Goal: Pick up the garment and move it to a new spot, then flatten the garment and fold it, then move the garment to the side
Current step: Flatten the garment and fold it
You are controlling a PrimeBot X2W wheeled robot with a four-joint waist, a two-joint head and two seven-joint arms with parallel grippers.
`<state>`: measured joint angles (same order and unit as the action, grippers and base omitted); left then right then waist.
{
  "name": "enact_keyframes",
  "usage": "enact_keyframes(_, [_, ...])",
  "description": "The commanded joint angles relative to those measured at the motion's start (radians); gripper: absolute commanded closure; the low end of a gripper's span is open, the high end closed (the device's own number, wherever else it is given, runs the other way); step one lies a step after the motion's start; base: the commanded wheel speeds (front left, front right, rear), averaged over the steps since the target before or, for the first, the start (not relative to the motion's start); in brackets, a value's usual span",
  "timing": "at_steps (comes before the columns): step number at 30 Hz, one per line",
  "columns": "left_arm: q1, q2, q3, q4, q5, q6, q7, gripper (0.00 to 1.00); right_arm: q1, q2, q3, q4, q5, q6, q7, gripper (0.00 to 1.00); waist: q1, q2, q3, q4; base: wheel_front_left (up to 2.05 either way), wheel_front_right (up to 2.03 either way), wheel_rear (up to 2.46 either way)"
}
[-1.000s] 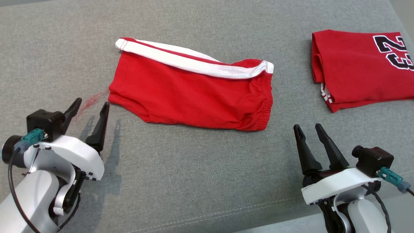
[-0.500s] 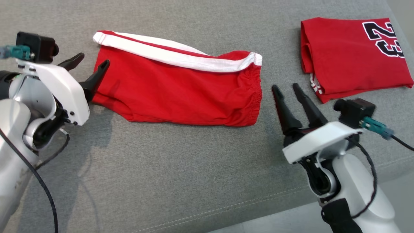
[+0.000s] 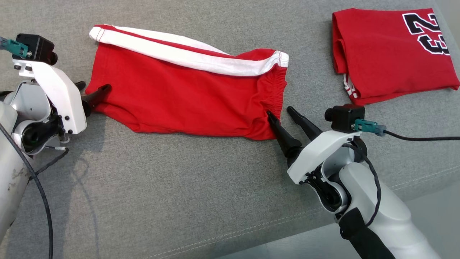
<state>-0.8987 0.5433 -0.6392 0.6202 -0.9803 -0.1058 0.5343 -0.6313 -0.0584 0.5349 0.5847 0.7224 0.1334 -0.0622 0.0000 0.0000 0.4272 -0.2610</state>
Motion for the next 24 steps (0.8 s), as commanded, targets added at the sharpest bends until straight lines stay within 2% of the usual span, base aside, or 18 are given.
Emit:
enact_keyframes(1, [-0.035, 0.034, 0.032, -0.001, -0.013, -0.005, 0.016, 0.00, -0.015, 0.008, 0.023, -0.004, 0.011, -0.003, -0.012, 0.00, 0.0000, 0.0000, 0.001, 0.002, 0.00, 0.00, 0.00])
enact_keyframes(3, [-0.028, 0.009, 0.056, 0.013, -0.090, -0.010, 0.062, 0.00, -0.040, 0.008, 0.048, 0.031, 0.033, -0.003, -0.022, 0.00, 0.0000, 0.0000, 0.000, 0.004, 0.00, 0.00, 0.00])
enact_keyframes(7, [-0.022, 0.009, 0.046, 0.011, -0.126, -0.015, 0.134, 0.00, -0.068, 0.008, 0.077, 0.076, 0.071, -0.003, -0.022, 0.00, 0.0000, 0.0000, -0.006, 0.006, 0.00, 0.00, 0.00])
enact_keyframes(8, [-0.020, 0.009, 0.045, 0.009, -0.135, -0.015, 0.149, 0.02, -0.073, 0.008, 0.082, 0.087, 0.083, -0.003, -0.021, 0.00, 0.0000, 0.0000, -0.008, 0.006, 0.00, 0.00, 0.00])
enact_keyframes(9, [-0.019, 0.010, 0.044, 0.009, -0.140, -0.015, 0.161, 0.11, -0.078, 0.008, 0.090, 0.098, 0.094, -0.003, -0.017, 0.00, 0.0000, 0.0000, -0.009, 0.007, 0.00, 0.00, 0.00])
enact_keyframes(10, [-0.019, 0.010, 0.044, 0.009, -0.140, -0.015, 0.161, 0.11, -0.078, 0.008, 0.090, 0.098, 0.094, -0.003, -0.017, 0.00, 0.0000, 0.0000, -0.009, 0.007, 0.00, 0.00, 0.00])
enact_keyframes(11, [-0.019, 0.012, 0.043, 0.008, -0.141, -0.013, 0.166, 0.19, -0.083, 0.008, 0.099, 0.109, 0.104, -0.003, -0.010, 0.00, 0.0000, 0.0000, -0.010, 0.007, 0.00, 0.00, 0.00])
enact_keyframes(13, [-0.016, 0.012, 0.045, 0.012, -0.149, -0.003, 0.178, 0.62, -0.089, 0.008, 0.119, 0.117, 0.143, -0.003, 0.003, 0.01, 0.0000, 0.0000, -0.011, 0.006, 0.00, 0.00, 0.00])
enact_keyframes(14, [-0.014, 0.012, 0.046, 0.011, -0.152, -0.001, 0.182, 0.98, -0.091, 0.008, 0.134, 0.119, 0.160, -0.003, 0.014, 0.43, 0.0000, 0.0000, -0.011, 0.006, 0.00, 0.00, 0.00])
enact_keyframes(15, [-0.012, 0.010, 0.048, 0.011, -0.160, -0.001, 0.188, 1.00, -0.095, 0.008, 0.145, 0.121, 0.176, -0.003, 0.020, 0.77, 0.0000, 0.0000, -0.011, 0.005, 0.00, 0.00, 0.00])
enact_keyframes(16, [-0.009, 0.008, 0.050, 0.009, -0.167, -0.001, 0.190, 1.00, -0.098, 0.008, 0.152, 0.125, 0.190, -0.003, 0.018, 1.00, 0.0000, 0.0000, -0.013, 0.006, 0.00, 0.00, 0.00])
enact_keyframes(24, [0.066, -0.014, 0.080, -0.042, -0.230, -0.011, 0.147, 1.00, -0.112, -0.004, 0.151, 0.169, 0.229, -0.003, 0.035, 1.00, 0.0000, 0.0000, -0.044, 0.045, 0.00, 0.00, 0.00])
